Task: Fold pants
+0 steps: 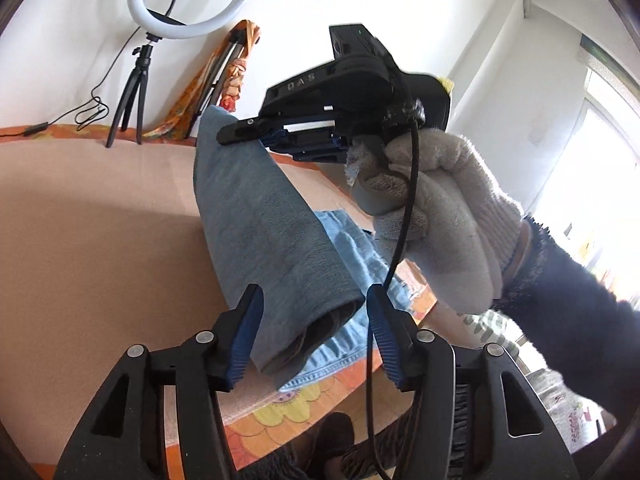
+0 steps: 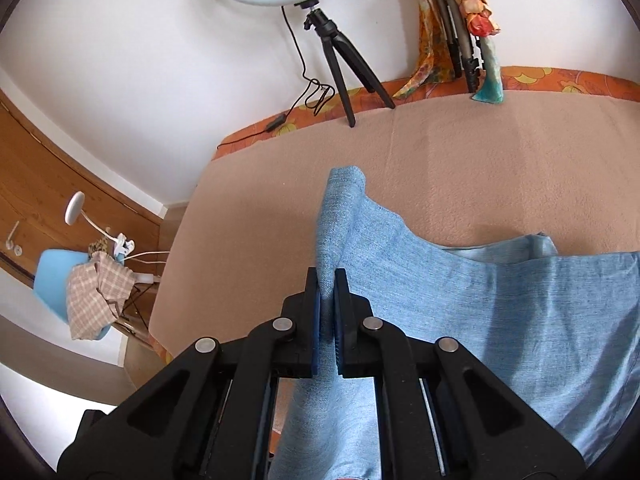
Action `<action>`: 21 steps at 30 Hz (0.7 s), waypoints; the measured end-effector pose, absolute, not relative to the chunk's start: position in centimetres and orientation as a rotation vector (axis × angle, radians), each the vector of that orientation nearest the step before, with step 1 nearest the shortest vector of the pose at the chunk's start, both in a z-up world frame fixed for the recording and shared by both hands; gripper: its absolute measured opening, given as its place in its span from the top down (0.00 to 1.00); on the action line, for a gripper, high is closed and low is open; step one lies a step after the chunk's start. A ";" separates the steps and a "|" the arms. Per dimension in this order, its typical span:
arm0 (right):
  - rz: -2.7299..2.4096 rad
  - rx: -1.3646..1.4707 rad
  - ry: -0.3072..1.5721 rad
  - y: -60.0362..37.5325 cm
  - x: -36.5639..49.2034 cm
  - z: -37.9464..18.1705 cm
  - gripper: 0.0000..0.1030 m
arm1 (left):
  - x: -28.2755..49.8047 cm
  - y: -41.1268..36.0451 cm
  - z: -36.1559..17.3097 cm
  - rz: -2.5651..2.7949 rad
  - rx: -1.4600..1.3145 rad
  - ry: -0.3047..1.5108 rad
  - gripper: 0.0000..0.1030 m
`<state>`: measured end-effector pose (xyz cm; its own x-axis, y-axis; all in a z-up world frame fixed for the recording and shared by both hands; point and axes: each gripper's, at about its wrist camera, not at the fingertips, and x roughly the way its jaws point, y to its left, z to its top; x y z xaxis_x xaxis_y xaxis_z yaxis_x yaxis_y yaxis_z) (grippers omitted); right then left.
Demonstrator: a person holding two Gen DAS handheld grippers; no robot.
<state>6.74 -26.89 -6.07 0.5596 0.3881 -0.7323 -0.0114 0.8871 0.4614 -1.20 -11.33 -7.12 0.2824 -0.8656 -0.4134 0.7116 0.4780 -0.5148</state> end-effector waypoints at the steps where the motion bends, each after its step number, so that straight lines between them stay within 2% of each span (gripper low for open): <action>1: 0.251 0.460 0.944 -28.0 6.5 -5.7 0.94 | -1.5 -10.9 -6.5 -1.090 -0.262 0.705 0.46; 3: 0.266 0.518 0.919 -30.3 5.7 -5.2 0.94 | -2.0 -10.0 -5.1 -1.083 -0.250 0.647 0.41; 7: 0.264 0.585 0.861 -33.8 3.8 -4.3 0.94 | -0.5 -9.6 -4.9 -0.988 -0.167 0.581 0.41; 15: 0.211 0.709 0.770 -41.0 0.0 -3.6 0.94 | 4.3 -15.7 -10.1 -0.973 -0.089 0.707 0.41; 21: 0.148 0.744 0.743 -45.9 -2.3 -3.5 0.94 | 5.8 -21.6 -12.6 -1.060 -0.132 0.791 0.41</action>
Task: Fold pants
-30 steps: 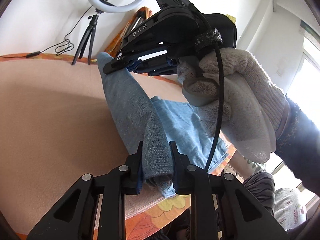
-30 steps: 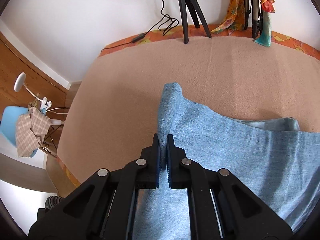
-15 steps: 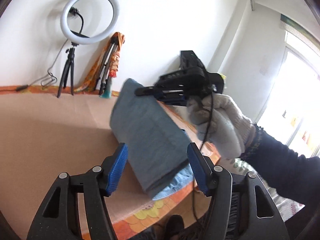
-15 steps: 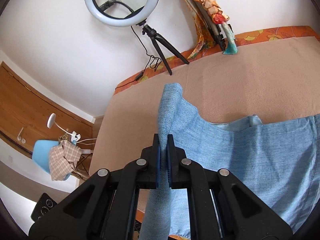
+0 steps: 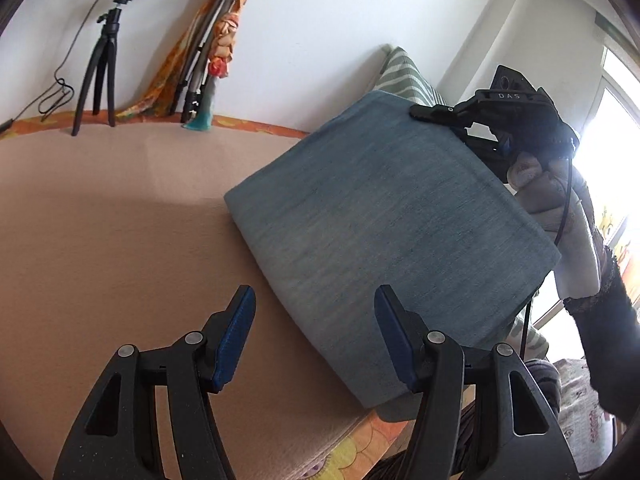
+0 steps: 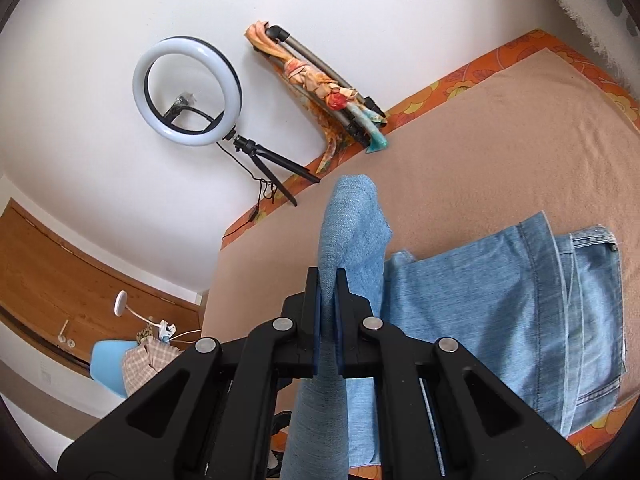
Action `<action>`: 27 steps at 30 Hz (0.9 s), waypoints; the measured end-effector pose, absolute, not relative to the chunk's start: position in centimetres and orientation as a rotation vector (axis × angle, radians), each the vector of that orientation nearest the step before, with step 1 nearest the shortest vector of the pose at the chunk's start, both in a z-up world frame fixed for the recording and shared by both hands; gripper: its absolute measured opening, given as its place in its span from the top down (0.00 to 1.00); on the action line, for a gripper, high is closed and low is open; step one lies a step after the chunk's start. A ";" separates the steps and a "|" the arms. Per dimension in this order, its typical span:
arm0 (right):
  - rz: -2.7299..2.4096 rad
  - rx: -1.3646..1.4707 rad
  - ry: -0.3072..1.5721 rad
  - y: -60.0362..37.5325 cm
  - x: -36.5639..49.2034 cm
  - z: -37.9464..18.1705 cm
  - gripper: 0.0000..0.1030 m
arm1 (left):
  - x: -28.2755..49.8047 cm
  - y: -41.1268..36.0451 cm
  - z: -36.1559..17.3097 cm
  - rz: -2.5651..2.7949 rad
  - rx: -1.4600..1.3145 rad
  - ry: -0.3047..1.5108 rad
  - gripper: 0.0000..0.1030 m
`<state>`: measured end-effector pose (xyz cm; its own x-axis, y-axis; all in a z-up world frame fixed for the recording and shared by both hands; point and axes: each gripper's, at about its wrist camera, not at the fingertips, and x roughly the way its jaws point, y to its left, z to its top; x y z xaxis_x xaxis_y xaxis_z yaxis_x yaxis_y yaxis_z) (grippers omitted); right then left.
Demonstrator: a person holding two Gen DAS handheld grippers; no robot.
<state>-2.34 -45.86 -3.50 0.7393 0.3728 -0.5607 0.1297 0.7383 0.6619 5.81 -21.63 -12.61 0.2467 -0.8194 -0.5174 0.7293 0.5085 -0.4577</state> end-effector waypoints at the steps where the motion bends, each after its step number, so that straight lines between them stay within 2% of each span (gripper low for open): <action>1: 0.135 0.745 0.742 -46.7 -2.7 -3.5 0.94 | 5.6 -22.6 -12.7 -1.072 -0.121 0.792 0.41; 14: -0.088 0.820 0.722 -58.9 -6.0 -7.1 0.97 | -0.8 -32.5 -14.0 -1.232 0.222 0.714 0.42; 21: -0.035 0.762 0.815 -58.9 -7.6 -10.8 0.96 | -1.5 -33.7 -15.7 -1.252 0.279 0.759 0.42; 22: -0.038 0.738 0.842 -58.3 -7.8 -11.4 0.95 | -1.9 -33.7 -15.7 -1.253 0.277 0.761 0.42; 23: -0.035 0.716 0.869 -57.7 -8.0 -12.1 0.89 | -1.8 -33.8 -15.7 -1.254 0.274 0.766 0.42; 26: -0.030 0.672 0.921 -56.1 -8.8 -13.8 0.59 | -1.8 -33.7 -15.6 -1.255 0.271 0.768 0.42; 27: -0.030 0.661 0.927 -55.7 -9.1 -14.3 0.54 | -1.7 -33.8 -15.6 -1.255 0.270 0.768 0.42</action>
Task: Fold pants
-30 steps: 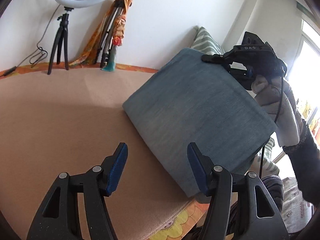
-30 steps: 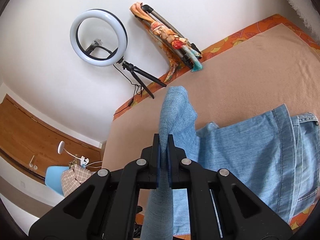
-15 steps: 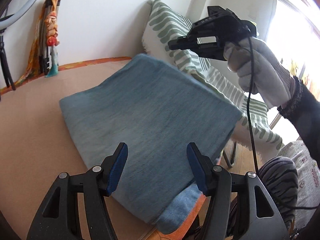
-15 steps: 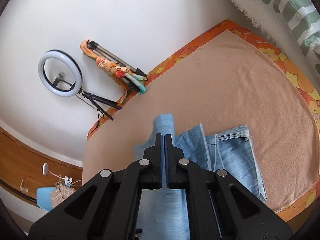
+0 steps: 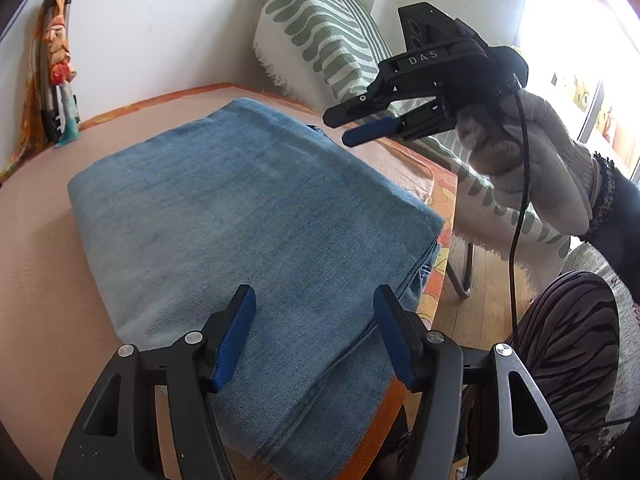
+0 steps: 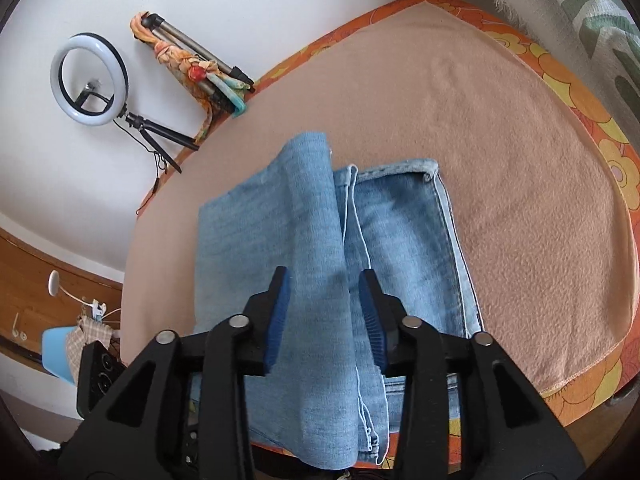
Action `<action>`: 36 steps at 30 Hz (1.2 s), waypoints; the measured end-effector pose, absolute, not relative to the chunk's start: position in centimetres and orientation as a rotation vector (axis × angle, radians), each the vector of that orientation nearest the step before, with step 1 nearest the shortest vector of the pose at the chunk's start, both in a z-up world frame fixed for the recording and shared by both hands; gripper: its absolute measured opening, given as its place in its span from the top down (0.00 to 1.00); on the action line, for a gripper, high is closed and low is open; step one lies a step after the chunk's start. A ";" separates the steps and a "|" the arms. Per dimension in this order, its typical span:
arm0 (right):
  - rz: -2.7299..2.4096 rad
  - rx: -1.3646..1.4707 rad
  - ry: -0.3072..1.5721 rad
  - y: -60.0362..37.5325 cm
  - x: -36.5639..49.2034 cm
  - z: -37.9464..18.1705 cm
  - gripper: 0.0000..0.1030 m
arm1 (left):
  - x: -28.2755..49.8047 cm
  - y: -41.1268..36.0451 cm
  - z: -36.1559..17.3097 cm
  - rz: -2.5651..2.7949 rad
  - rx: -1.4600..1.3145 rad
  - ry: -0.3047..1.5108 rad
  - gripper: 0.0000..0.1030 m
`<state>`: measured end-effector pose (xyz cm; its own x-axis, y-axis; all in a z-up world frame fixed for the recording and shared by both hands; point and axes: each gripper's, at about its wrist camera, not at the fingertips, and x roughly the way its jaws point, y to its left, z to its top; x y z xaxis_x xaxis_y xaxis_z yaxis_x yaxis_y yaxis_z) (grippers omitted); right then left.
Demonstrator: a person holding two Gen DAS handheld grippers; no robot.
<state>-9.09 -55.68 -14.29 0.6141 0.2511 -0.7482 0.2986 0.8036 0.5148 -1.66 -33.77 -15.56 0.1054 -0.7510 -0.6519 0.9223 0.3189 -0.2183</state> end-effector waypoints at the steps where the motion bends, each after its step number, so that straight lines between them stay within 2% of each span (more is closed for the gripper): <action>1: -0.029 0.658 0.936 -55.4 -9.3 -14.8 0.54 | -1.7 -33.7 -15.5 -1.254 0.267 0.767 0.42; 5: -0.036 0.664 0.947 -54.6 -9.6 -15.9 0.54 | -1.5 -33.6 -15.4 -1.248 0.254 0.771 0.42; 8: -0.034 0.631 0.955 -53.5 -9.3 -15.9 0.85 | -1.6 -33.5 -15.2 -1.248 0.253 0.773 0.42; 9: -0.056 0.606 0.958 -53.2 -9.2 -15.7 0.90 | -1.6 -33.4 -15.1 -1.247 0.249 0.772 0.42; 11: -0.078 0.578 0.954 -52.6 -9.1 -15.1 0.94 | -1.5 -33.0 -14.7 -1.232 0.234 0.764 0.42; 17: -0.134 0.433 0.926 -51.8 -10.6 -11.6 0.97 | -0.7 -31.4 -13.0 -1.208 0.182 0.697 0.42; 30: -0.234 0.461 1.000 -55.0 -10.3 -17.5 0.97 | -1.7 -33.5 -16.9 -1.189 0.357 0.756 0.43; 36: -0.247 0.402 0.987 -54.2 -11.2 -15.7 0.91 | -2.2 -32.2 -15.4 -1.198 0.306 0.787 0.43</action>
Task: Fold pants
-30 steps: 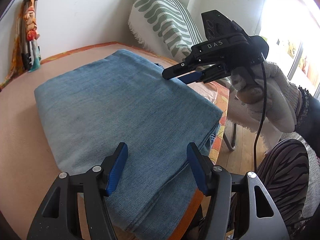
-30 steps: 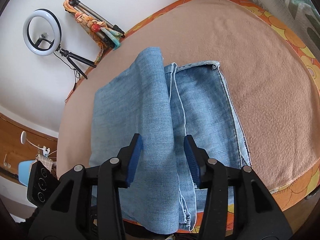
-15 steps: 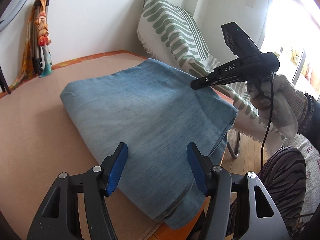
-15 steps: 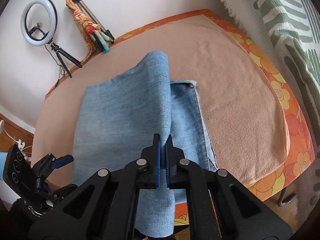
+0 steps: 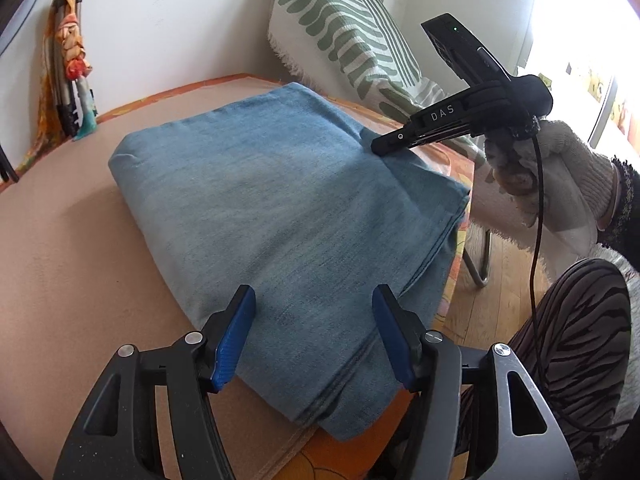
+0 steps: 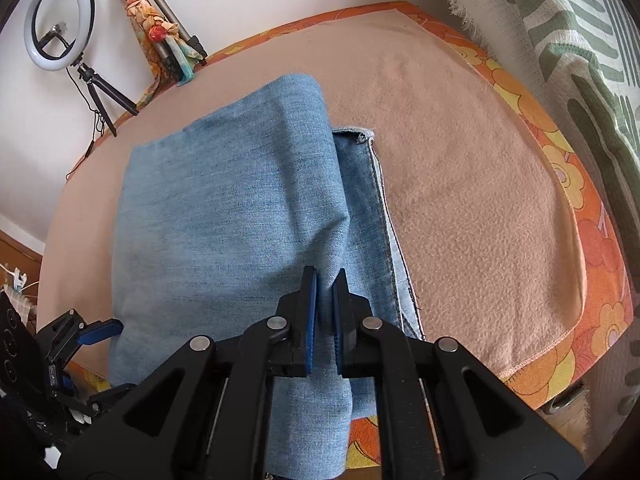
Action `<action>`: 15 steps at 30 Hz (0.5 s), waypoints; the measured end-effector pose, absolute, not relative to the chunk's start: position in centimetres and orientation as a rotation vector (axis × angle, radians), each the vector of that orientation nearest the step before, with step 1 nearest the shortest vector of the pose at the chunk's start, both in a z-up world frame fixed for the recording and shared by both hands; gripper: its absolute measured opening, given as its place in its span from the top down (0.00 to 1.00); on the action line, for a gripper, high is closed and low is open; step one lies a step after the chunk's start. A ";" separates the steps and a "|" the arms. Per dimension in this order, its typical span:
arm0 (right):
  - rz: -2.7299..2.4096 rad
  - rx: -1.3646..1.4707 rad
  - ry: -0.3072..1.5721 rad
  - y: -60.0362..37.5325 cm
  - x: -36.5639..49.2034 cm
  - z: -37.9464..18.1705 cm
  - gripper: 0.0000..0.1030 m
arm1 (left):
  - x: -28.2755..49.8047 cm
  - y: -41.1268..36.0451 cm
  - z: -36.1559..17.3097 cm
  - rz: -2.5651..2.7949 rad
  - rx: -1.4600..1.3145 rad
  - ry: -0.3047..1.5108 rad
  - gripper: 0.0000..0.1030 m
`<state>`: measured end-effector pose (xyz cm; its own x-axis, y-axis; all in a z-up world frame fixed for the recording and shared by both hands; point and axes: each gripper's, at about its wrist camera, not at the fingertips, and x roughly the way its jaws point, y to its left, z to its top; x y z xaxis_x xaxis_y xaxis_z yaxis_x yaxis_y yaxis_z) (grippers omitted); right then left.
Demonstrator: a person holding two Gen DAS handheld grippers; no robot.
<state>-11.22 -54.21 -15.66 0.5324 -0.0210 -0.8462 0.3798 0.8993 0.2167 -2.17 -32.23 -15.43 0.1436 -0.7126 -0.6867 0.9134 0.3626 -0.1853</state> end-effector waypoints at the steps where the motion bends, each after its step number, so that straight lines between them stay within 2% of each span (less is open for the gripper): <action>1: -0.243 0.388 0.974 -53.9 -11.7 -14.9 0.89 | -2.6 -32.0 -15.3 -1.210 0.305 0.784 0.43; 4: -0.215 0.346 0.971 -52.7 -12.7 -13.5 0.80 | -4.5 -32.4 -15.9 -1.227 0.401 0.758 0.43; 6: -0.207 0.328 0.982 -52.0 -13.1 -13.3 0.63 | -5.1 -32.4 -16.3 -1.224 0.432 0.737 0.43; 10: -0.204 0.319 1.006 -51.6 -13.4 -13.6 0.50 | -4.5 -31.6 -16.0 -1.251 0.364 0.793 0.43; 12: -0.224 0.304 1.015 -52.0 -13.3 -13.9 0.36 | -4.3 -31.0 -15.4 -1.268 0.345 0.811 0.43; 14: -0.218 0.308 1.023 -52.7 -13.2 -14.3 0.27 | -3.4 -29.8 -14.6 -1.280 0.274 0.853 0.41; 15: -0.209 0.321 1.026 -53.3 -13.1 -14.6 0.26 | -2.6 -29.3 -14.3 -1.270 0.224 0.875 0.41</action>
